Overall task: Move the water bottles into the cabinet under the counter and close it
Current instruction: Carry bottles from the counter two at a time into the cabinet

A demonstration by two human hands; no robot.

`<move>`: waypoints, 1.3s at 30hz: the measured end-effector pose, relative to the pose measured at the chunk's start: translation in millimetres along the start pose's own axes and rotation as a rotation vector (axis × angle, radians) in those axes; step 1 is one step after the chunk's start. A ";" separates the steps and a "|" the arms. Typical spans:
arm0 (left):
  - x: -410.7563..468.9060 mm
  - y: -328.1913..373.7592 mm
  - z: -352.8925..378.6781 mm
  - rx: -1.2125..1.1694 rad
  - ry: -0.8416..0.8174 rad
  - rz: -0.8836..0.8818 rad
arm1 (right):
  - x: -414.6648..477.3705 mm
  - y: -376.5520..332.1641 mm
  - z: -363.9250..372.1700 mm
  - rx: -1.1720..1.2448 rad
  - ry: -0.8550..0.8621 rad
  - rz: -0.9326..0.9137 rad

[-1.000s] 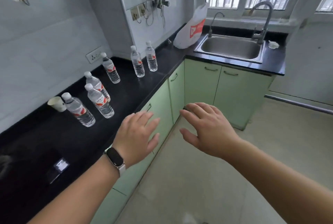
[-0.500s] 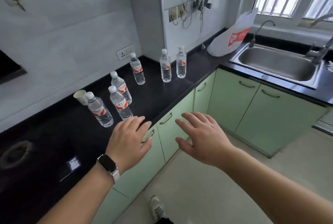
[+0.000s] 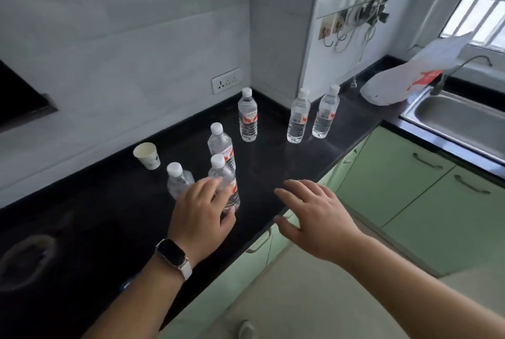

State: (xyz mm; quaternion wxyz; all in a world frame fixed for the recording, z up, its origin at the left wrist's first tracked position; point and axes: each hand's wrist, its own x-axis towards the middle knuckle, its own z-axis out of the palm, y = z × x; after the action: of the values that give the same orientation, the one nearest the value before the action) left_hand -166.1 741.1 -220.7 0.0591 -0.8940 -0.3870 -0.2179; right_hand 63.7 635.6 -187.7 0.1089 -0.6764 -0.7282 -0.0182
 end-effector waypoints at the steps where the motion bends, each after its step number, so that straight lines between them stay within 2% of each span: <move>1: 0.2 -12.1 0.5 0.015 0.015 -0.009 | 10.4 -5.6 4.8 0.013 0.001 -0.012; 9: -13.3 -73.9 9.6 -0.045 0.057 -0.337 | 73.4 -34.3 40.9 0.166 -0.075 0.096; 14: -26.8 -79.2 32.7 -0.401 0.103 -0.642 | 105.4 -42.0 54.9 0.295 -0.167 0.199; 17: -30.4 -76.9 45.0 -0.585 0.089 -0.732 | 120.8 -37.1 67.6 0.406 -0.201 0.247; 23: -16.1 -70.9 56.4 -0.752 0.093 -0.919 | 146.3 -22.7 100.2 0.643 -0.294 0.292; 39: 23.6 -46.0 88.9 -0.722 0.272 -1.382 | 201.8 17.5 134.9 0.833 -0.584 -0.148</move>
State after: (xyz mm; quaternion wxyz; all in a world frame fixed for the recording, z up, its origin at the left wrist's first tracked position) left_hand -154.3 813.2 -293.2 -0.3367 -0.3803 -0.7493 -0.4249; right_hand 50.6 858.5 -284.4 0.1595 -0.4990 -0.7196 0.4557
